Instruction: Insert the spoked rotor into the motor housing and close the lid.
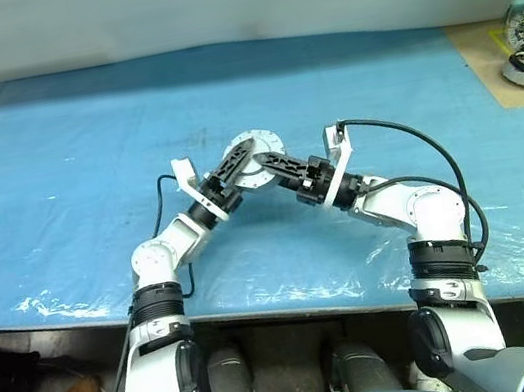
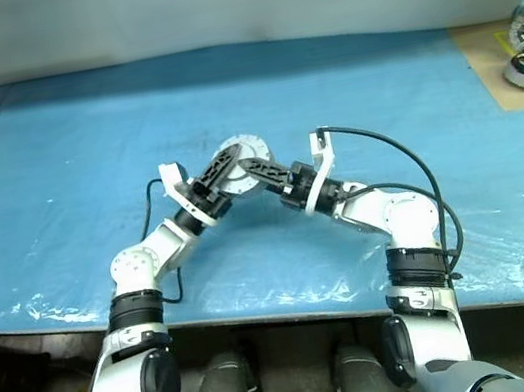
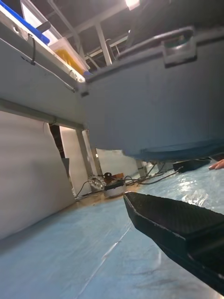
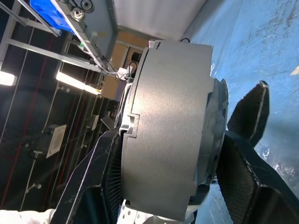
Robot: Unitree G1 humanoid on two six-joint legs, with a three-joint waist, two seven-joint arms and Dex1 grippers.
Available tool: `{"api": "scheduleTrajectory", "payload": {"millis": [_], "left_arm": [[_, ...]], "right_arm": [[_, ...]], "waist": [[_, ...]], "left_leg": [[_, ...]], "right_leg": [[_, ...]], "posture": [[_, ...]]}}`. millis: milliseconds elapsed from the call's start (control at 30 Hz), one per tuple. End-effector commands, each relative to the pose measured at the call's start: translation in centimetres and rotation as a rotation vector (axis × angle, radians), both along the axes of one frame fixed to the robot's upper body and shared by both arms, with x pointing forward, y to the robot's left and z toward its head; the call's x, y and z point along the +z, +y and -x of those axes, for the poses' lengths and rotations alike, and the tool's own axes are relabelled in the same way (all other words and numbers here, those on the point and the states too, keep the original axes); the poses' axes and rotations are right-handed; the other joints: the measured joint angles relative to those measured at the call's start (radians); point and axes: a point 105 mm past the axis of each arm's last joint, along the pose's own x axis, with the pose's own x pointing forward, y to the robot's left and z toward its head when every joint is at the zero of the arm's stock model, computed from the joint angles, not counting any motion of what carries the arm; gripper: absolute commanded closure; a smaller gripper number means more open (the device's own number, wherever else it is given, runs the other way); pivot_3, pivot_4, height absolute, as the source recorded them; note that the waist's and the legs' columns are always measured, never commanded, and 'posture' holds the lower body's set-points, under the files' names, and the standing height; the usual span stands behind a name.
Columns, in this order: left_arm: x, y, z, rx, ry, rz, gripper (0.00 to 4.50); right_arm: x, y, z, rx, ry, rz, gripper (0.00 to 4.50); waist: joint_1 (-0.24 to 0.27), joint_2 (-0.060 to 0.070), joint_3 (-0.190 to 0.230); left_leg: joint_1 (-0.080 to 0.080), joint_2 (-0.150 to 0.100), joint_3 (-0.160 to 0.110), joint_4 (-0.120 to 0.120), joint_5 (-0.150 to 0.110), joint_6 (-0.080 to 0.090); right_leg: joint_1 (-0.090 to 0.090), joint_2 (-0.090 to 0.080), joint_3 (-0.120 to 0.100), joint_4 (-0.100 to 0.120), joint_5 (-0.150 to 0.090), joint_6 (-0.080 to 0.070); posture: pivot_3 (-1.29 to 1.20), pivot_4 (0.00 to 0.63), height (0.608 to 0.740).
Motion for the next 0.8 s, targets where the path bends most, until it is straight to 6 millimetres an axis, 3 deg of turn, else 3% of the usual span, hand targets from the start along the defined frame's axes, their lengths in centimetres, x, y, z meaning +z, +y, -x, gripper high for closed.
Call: {"api": "scheduleTrajectory", "payload": {"millis": [33,267,367,500,800], "left_arm": [[-0.2,-1.0,0.6,-0.060,0.024,0.009,0.02],[-0.3,-0.7,0.2,-0.036,0.046,0.017,0.02],[1.0,-1.1,0.5,-0.044,-0.021,0.015,0.59],[0.8,-1.6,-0.3,-0.015,0.001,-0.031,1.82],[2.7,-1.6,-0.7,0.026,-0.026,0.020,1.82]], "right_arm": [[3.4,0.5,0.7,0.041,-0.117,-0.077,2.06],[3.3,0.4,0.6,0.040,-0.112,-0.071,2.06],[3.2,0.4,0.2,0.022,-0.103,-0.062,2.06],[3.0,0.4,-0.1,-0.003,-0.096,-0.048,2.06],[1.7,0.1,-1.4,-0.090,-0.019,-0.023,2.06]], "waist": [[0.000,0.000,0.000],[0.001,0.000,0.000],[0.001,0.000,0.000],[0.002,0.000,0.000],[0.001,0.000,0.000]], "left_leg": [[0.000,0.000,0.000,0.000,0.000,0.000],[0.000,0.000,0.000,0.002,0.000,0.000],[0.000,0.000,0.000,0.002,0.000,0.000],[0.000,0.000,0.000,0.003,0.000,0.000],[0.000,0.000,0.000,0.005,0.000,0.000]], "right_leg": [[0.000,0.000,0.000,0.001,0.000,0.000],[0.000,0.000,0.000,0.001,0.000,0.000],[0.000,0.000,0.000,0.001,0.000,0.000],[0.000,0.000,0.000,0.002,0.000,0.000],[0.001,0.000,0.000,0.003,0.000,0.000]], "posture": [[0.00,0.150,0.740],[0.00,0.150,0.740],[0.00,0.150,0.740],[0.00,0.150,0.740],[0.00,0.150,0.740]]}}
